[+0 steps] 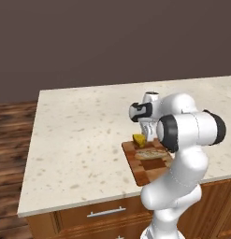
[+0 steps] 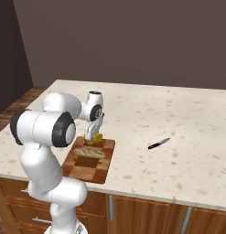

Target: Retrieve the sausage and cheese from the fridge and place them on the cutting board on the counter.

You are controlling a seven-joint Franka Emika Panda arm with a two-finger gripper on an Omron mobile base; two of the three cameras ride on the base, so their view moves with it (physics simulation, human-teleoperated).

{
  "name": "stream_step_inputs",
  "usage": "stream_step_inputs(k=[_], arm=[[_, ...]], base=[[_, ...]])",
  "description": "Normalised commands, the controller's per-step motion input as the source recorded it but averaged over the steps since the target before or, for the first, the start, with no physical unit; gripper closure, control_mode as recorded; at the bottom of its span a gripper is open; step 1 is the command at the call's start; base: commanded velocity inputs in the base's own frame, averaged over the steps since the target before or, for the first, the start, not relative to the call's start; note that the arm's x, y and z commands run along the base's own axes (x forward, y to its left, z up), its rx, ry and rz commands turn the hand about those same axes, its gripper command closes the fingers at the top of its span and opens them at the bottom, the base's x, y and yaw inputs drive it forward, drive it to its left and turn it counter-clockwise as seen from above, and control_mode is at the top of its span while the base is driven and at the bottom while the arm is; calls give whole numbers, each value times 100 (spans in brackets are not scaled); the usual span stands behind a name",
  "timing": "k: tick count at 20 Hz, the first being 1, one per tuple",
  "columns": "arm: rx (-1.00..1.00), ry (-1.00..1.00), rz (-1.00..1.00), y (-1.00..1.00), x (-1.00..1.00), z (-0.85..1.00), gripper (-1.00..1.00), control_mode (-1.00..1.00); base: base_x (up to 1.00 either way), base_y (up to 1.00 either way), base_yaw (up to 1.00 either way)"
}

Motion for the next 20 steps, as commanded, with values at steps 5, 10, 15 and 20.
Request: stream_step_inputs(k=[5, 10, 15, 20], arm=[[-4, -25, -5, 5, -85, 65, -100, -100], [-7, -9, -12, 0, -7, 100, -100, -100], [10, 0, -35, 10, 0, 84, -100, -100], [29, 0, -78, 1, 0, 11, -100, -100]], base=[[0, 0, 0], [0, 0, 0], [0, 0, 0], [0, 0, 0]])
